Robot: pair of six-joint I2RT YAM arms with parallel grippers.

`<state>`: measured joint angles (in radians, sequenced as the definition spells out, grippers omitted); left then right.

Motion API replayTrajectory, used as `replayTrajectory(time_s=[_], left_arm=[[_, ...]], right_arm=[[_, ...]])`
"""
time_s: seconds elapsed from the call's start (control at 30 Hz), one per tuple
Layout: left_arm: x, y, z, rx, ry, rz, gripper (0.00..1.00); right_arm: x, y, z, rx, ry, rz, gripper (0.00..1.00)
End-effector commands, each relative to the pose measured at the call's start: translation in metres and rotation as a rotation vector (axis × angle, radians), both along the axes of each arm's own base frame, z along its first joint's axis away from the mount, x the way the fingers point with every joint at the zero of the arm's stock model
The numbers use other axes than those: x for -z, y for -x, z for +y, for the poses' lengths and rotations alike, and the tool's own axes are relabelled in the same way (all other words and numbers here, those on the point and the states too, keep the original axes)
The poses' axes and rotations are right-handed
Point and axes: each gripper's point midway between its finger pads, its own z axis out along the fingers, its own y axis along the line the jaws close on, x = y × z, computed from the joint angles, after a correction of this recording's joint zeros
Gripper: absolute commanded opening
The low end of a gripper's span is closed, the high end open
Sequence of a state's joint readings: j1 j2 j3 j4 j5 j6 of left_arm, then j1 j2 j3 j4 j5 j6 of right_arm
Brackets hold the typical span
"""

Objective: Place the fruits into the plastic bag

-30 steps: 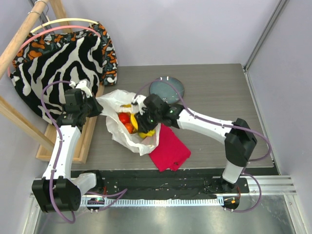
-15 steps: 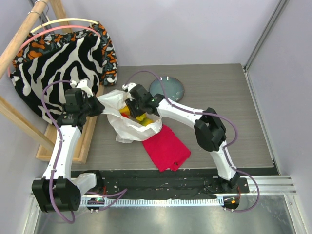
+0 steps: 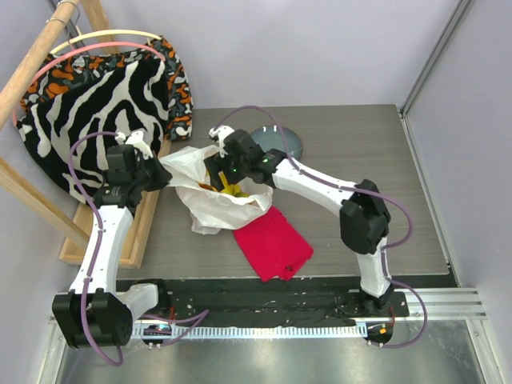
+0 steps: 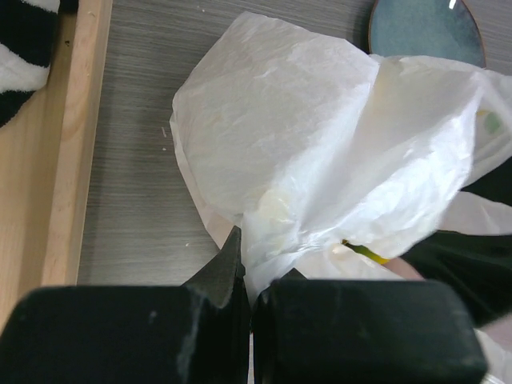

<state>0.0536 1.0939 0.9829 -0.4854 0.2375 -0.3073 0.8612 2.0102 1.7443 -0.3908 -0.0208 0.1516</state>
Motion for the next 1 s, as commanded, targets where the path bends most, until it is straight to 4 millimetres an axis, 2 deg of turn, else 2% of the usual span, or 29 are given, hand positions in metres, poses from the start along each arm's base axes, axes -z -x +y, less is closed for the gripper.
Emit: replayTrajectory(time_s=[0.0,0.03,0.07,0.13,0.2,0.3,0.37,0.4,0.47,0.5,0.53,0.57,0.6,0.63,0.77,0.97], left_arm=[[-0.011,-0.006,-0.002,0.006,0.002,-0.05,0.0],[-0.012,-0.006,-0.001,0.003,0.001,-0.056,0.0],[-0.014,-0.006,-0.001,0.002,0.0,-0.061,0.0],[-0.014,-0.006,-0.002,0.005,0.003,-0.059,0.0],[-0.015,-0.006,-0.002,0.005,0.003,-0.063,0.0],[-0.015,-0.006,-0.001,0.003,0.003,-0.065,0.0],[-0.015,-0.006,-0.002,0.004,0.004,-0.065,0.0],[-0.016,-0.006,-0.002,0.003,0.006,-0.067,0.0],[-0.015,-0.006,-0.002,0.006,0.007,-0.066,0.0],[-0.015,-0.006,-0.003,0.007,0.008,-0.066,0.0],[-0.016,-0.006,-0.003,0.007,0.011,-0.07,0.0],[-0.015,-0.005,-0.003,0.008,0.012,-0.065,0.0],[-0.016,-0.006,-0.004,0.01,0.014,-0.07,0.0],[-0.016,-0.006,-0.004,0.011,0.018,-0.071,0.0],[-0.017,-0.006,-0.005,0.016,0.023,-0.072,0.0],[-0.016,-0.006,-0.005,0.013,0.021,-0.071,0.0]], right_arm=[[-0.093,0.021,-0.011,-0.071,-0.166,-0.123,0.87],[-0.099,0.025,-0.016,-0.078,-0.173,-0.133,0.88],[-0.123,0.034,-0.025,-0.077,-0.206,-0.165,0.88],[-0.125,0.04,-0.04,-0.058,-0.201,-0.178,0.9],[-0.143,0.052,-0.057,-0.037,-0.228,-0.207,0.93],[-0.155,0.065,-0.075,-0.001,-0.266,-0.205,0.95],[-0.154,0.074,-0.081,0.0,-0.286,-0.184,0.96],[-0.144,0.08,-0.084,0.004,-0.286,-0.154,0.96],[-0.153,0.092,-0.092,-0.003,-0.331,-0.163,0.97],[-0.139,0.098,-0.096,-0.008,-0.322,-0.139,0.97],[-0.153,0.105,-0.101,-0.015,-0.37,-0.16,0.97],[-0.153,0.111,-0.104,-0.026,-0.386,-0.16,0.97],[-0.14,0.117,-0.106,-0.038,-0.378,-0.137,0.98],[-0.147,0.124,-0.11,-0.043,-0.406,-0.14,0.97],[-0.127,0.14,-0.115,-0.067,-0.413,-0.073,0.97],[-0.108,0.132,-0.108,-0.044,-0.402,-0.055,0.94]])
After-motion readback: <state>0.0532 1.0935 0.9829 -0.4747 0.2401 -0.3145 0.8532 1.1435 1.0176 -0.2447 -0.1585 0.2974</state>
